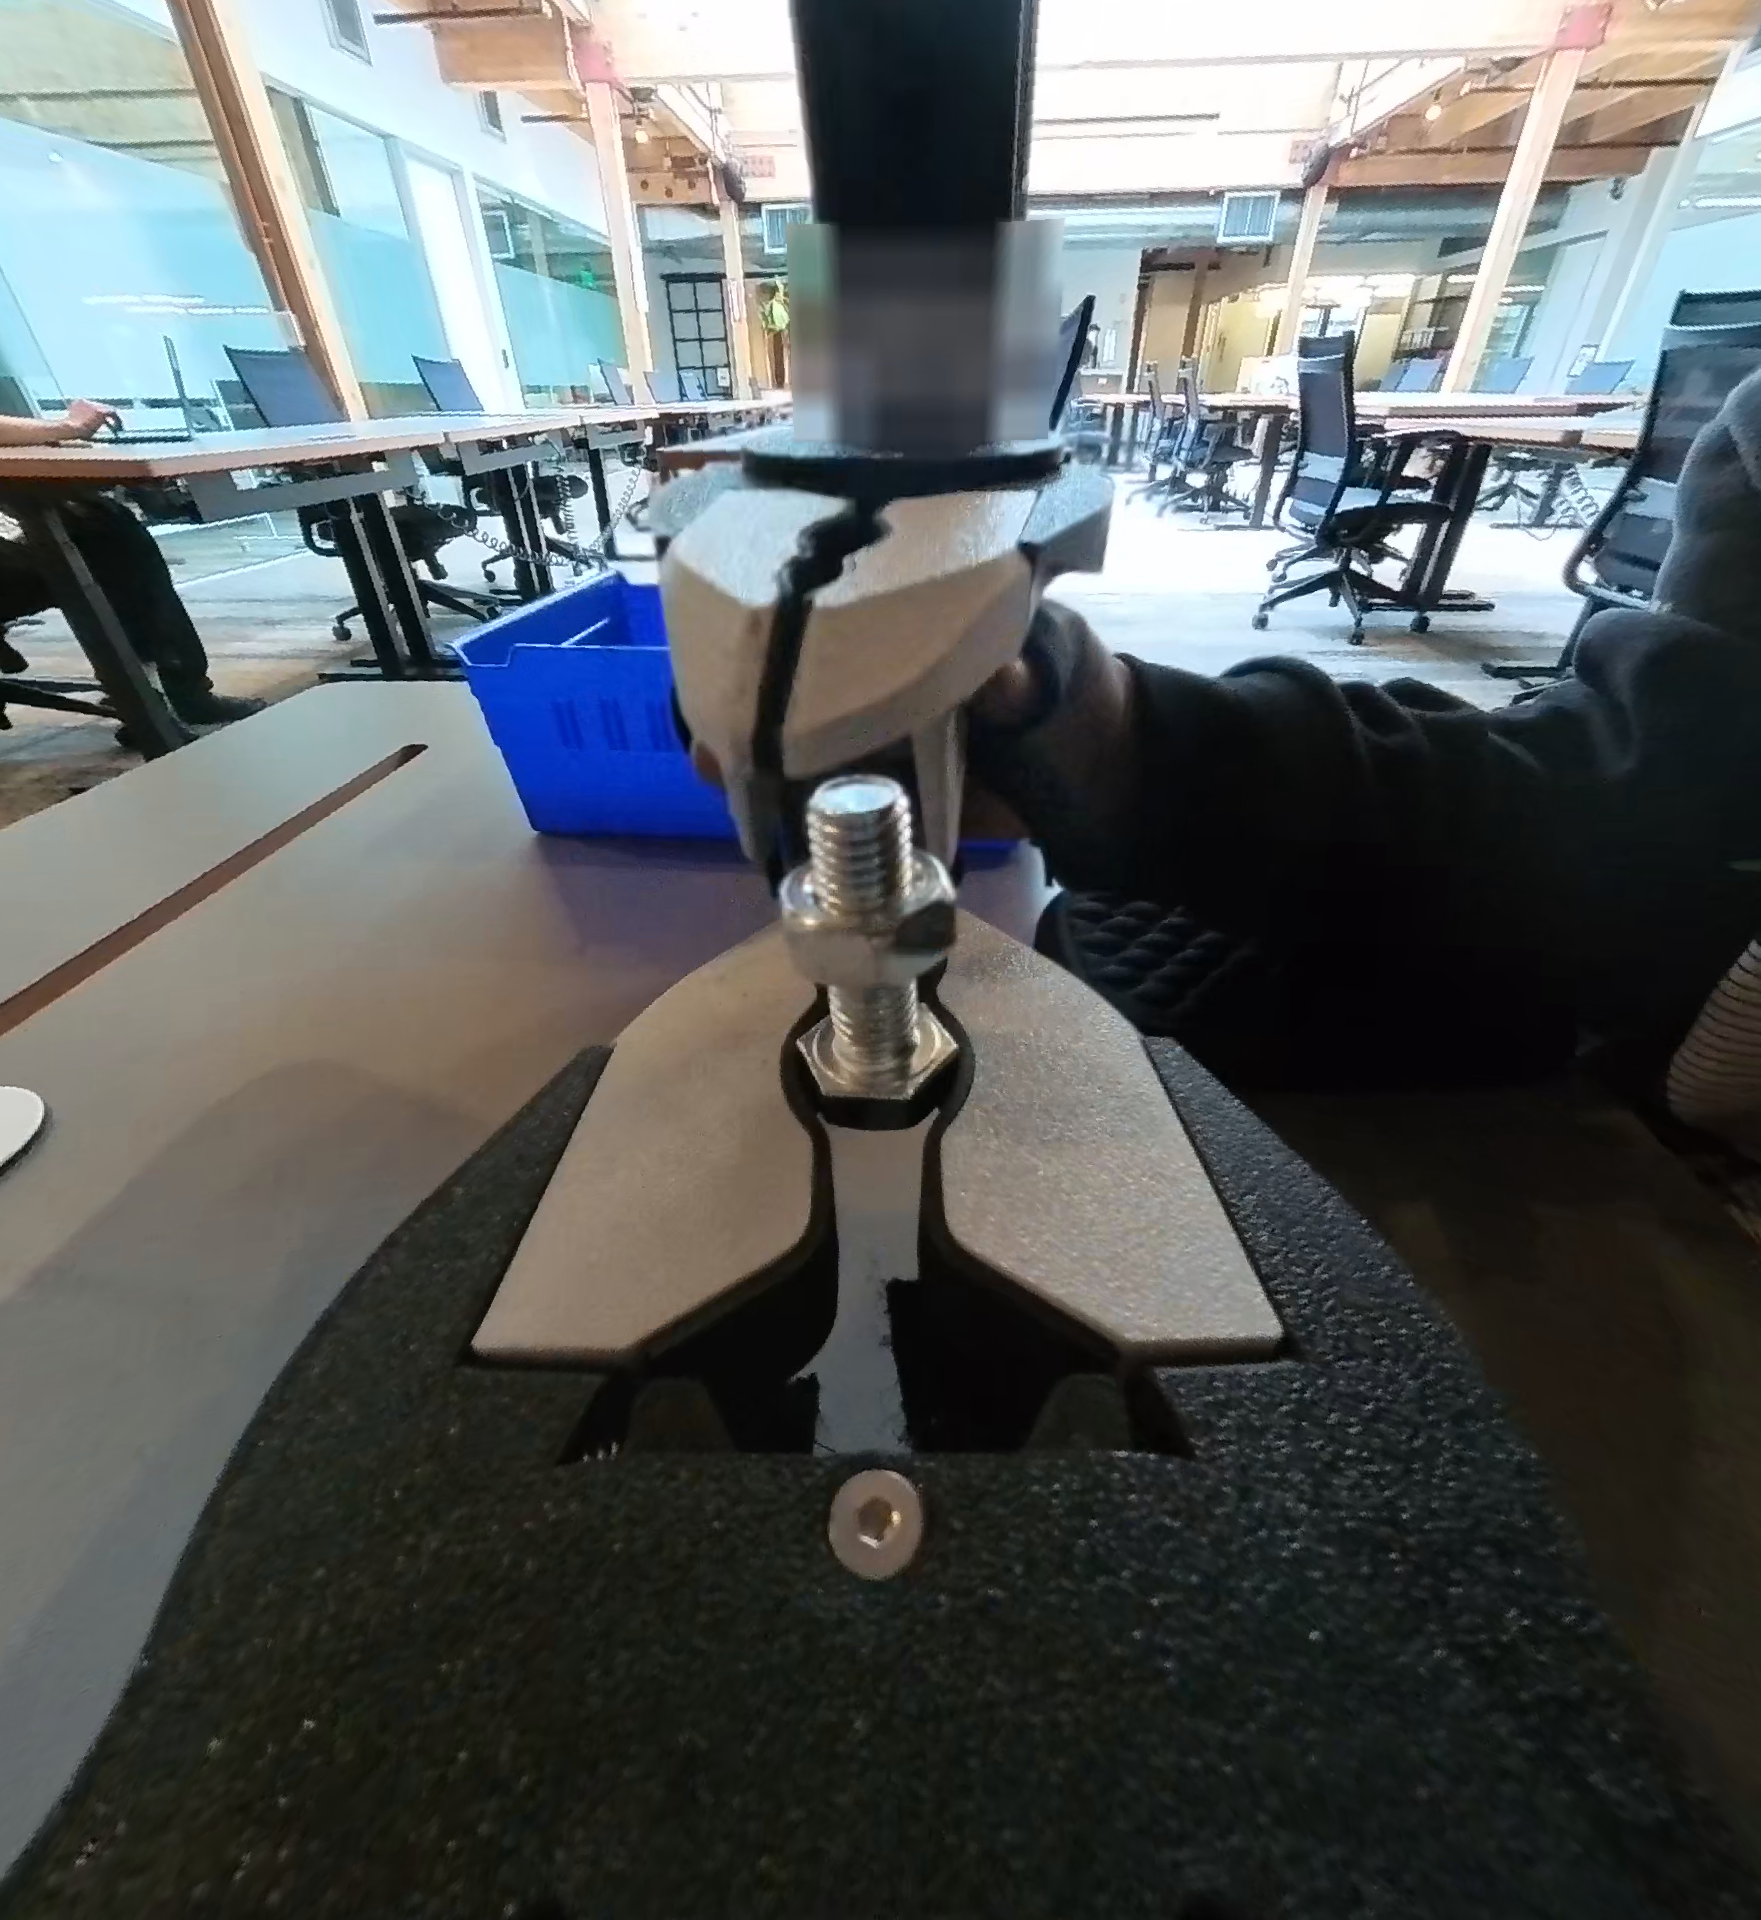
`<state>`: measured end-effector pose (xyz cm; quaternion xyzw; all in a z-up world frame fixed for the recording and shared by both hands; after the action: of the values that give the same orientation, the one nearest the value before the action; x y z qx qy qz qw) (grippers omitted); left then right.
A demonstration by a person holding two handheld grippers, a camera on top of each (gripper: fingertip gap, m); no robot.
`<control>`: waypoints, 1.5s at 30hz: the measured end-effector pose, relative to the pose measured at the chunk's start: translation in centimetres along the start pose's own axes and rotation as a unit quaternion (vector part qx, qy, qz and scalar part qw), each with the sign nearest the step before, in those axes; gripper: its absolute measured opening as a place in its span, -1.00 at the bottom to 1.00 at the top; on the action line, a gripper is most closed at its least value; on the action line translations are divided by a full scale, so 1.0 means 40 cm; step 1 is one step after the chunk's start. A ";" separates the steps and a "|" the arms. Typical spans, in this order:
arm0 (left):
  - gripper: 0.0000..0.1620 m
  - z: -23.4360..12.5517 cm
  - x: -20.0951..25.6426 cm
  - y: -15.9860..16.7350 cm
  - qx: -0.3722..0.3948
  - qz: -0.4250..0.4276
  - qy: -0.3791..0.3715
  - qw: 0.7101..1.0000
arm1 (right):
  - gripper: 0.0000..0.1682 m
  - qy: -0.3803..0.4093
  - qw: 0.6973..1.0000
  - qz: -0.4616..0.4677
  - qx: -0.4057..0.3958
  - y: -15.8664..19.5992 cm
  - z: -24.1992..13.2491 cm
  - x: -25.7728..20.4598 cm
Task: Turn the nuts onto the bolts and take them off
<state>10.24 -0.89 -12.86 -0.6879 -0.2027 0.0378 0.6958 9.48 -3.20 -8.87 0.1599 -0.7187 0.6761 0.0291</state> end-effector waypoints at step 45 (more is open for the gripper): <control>-0.84 0.003 -0.002 0.004 -0.005 -0.001 0.000 1.000 | -0.77 -0.024 1.000 0.020 -0.002 0.000 0.028 -0.022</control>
<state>10.17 -0.80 -13.05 -0.6915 -0.2030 0.0361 0.6924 10.52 -4.15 -9.19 0.1612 -0.7237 0.6710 -0.0016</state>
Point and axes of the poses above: each gripper's, where its closed fingertips meet, z out along the fingers, y out of its underside, x = y × z across the jaws, the point moved 1 cm from there along -z, back along the fingers, and after that the axes turned 14 degrees about -z, right-handed, at the moved point
